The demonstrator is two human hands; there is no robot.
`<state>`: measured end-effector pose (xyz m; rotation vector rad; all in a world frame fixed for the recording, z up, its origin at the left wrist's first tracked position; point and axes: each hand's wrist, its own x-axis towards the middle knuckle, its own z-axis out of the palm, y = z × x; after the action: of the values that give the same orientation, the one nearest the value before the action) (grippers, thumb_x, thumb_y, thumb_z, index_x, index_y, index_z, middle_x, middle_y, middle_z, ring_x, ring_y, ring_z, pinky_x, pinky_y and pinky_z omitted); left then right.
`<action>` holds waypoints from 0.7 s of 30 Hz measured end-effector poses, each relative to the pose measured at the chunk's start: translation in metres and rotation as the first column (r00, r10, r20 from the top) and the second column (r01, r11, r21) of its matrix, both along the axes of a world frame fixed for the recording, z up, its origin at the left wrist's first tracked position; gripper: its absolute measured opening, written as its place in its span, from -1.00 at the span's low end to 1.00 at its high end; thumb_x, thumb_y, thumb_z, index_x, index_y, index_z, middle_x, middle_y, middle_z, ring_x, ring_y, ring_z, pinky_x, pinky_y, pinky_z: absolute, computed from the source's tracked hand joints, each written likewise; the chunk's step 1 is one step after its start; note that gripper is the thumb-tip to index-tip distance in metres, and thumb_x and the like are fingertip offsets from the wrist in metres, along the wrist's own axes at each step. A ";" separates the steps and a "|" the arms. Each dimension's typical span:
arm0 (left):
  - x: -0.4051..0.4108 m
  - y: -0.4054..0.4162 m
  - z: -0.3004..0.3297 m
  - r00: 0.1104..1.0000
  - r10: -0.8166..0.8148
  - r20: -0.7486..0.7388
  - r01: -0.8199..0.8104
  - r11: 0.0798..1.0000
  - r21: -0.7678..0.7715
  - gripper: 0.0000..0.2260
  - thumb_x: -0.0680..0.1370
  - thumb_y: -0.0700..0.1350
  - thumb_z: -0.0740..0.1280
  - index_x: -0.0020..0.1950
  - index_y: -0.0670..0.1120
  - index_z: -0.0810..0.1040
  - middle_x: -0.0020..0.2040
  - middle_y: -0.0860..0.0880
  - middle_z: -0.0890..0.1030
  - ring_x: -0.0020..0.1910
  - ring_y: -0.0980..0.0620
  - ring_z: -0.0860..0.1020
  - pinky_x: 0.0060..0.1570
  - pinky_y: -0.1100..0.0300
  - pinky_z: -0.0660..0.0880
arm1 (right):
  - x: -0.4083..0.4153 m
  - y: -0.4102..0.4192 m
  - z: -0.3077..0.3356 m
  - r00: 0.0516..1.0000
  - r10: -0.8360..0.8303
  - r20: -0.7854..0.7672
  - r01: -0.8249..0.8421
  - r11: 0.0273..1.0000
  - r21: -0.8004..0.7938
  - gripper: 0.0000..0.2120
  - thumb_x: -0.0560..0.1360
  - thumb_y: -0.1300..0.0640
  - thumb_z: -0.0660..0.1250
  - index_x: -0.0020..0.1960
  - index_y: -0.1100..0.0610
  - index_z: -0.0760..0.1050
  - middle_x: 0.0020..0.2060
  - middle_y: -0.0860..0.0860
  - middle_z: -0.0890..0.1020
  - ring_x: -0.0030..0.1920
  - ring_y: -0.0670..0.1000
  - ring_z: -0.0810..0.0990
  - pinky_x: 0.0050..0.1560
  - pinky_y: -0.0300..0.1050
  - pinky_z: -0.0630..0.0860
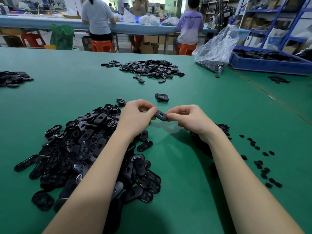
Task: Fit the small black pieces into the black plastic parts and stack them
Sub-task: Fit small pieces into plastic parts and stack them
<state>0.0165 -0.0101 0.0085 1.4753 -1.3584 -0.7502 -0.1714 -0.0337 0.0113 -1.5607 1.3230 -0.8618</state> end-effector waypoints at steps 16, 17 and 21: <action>-0.001 0.004 -0.005 0.894 -0.101 0.437 0.135 0.990 -0.046 -0.83 0.43 -0.02 0.51 -0.05 0.16 0.60 -0.12 0.22 0.64 -0.23 0.14 0.61 0.03 0.03 0.58 | -0.042 -0.015 0.002 0.874 -0.315 -0.369 0.282 0.949 -0.140 -0.89 0.52 0.00 0.37 -0.12 -0.08 0.68 -0.18 -0.18 0.72 -0.04 -0.08 0.61 0.04 -0.08 0.56; 0.000 0.003 -0.005 0.891 -0.103 0.441 0.135 0.990 -0.041 -0.83 0.43 -0.01 0.51 -0.05 0.16 0.60 -0.12 0.21 0.64 -0.23 0.14 0.61 0.03 0.03 0.58 | -0.044 -0.014 0.001 0.853 -0.318 -0.413 0.287 0.948 -0.139 -0.90 0.50 0.00 0.38 -0.12 -0.09 0.68 -0.15 -0.19 0.71 0.02 -0.05 0.62 0.11 -0.03 0.58; -0.001 0.003 -0.007 0.885 -0.106 0.453 0.134 0.991 -0.030 -0.83 0.43 0.00 0.50 -0.04 0.17 0.60 -0.11 0.23 0.64 -0.22 0.15 0.61 0.03 0.04 0.59 | -0.037 -0.011 -0.001 0.797 -0.286 -0.532 0.233 0.958 -0.167 -0.97 0.44 -0.04 0.45 -0.16 -0.14 0.68 -0.18 -0.26 0.69 0.01 -0.06 0.63 -0.03 -0.12 0.52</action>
<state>0.0158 -0.0068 0.0014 1.5882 -1.8204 -0.4461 -0.2088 -0.0446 0.0106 -1.8089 1.9761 -0.6570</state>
